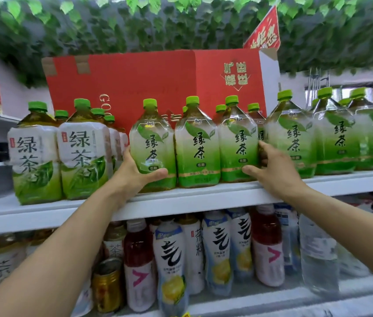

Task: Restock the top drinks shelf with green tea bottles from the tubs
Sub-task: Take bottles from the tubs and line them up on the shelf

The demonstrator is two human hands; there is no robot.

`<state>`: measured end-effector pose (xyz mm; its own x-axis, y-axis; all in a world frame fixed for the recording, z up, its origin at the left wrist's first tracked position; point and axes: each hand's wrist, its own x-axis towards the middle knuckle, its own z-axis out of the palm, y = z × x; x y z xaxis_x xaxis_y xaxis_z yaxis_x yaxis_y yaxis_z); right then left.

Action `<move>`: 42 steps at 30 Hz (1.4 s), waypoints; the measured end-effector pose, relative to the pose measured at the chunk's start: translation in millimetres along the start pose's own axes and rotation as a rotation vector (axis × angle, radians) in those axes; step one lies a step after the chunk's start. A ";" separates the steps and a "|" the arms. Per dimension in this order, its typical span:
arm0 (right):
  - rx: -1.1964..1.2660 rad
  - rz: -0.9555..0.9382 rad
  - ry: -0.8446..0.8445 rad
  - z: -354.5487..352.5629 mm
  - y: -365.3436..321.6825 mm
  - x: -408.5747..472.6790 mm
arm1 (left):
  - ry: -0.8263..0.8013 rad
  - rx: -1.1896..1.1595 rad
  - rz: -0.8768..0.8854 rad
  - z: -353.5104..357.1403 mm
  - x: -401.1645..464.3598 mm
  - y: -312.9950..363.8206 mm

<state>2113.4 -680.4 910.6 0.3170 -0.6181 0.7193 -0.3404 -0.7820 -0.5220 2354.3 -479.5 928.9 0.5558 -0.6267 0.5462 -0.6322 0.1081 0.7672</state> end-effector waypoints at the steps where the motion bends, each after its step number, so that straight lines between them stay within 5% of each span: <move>1: 0.014 -0.002 -0.004 -0.3 0.0 1.5 | 0.006 0.001 0.000 0.6 -0.7 1.2; 8: -0.066 -0.102 -0.103 -7.2 5.2 -1.2 | 0.012 0.049 -0.041 1.3 -0.7 2.0; 13: -0.173 -0.281 -0.013 -1.3 6.4 -11.3 | 0.000 0.120 -0.092 -0.3 1.1 2.9; 22: -0.138 -0.290 -0.078 -7.3 11.8 -10.2 | 0.048 0.153 -0.076 8.2 -6.4 7.1; 26: -0.128 -0.362 -0.090 -27.2 23.4 -9.1 | 0.466 0.304 0.175 50.7 -16.3 11.9; 30: -0.255 -0.532 0.176 -61.8 39.7 10.1 | 0.532 0.619 0.547 112.7 -5.6 44.2; 34: -0.069 -0.395 0.281 -91.2 26.0 59.7 | 0.531 0.866 0.514 144.0 25.3 59.1; 37: 0.037 -0.213 0.138 -91.4 15.0 93.7 | 0.585 1.062 0.529 150.2 33.0 44.6; 42: -0.085 -0.047 0.174 -71.2 18.6 115.7 | 0.611 1.096 0.543 149.6 35.5 43.1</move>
<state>2080.7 -760.9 1016.8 0.1792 -0.5527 0.8139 -0.4044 -0.7955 -0.4512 2266.0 -612.6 931.1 0.0697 -0.2330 0.9700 -0.7860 -0.6116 -0.0905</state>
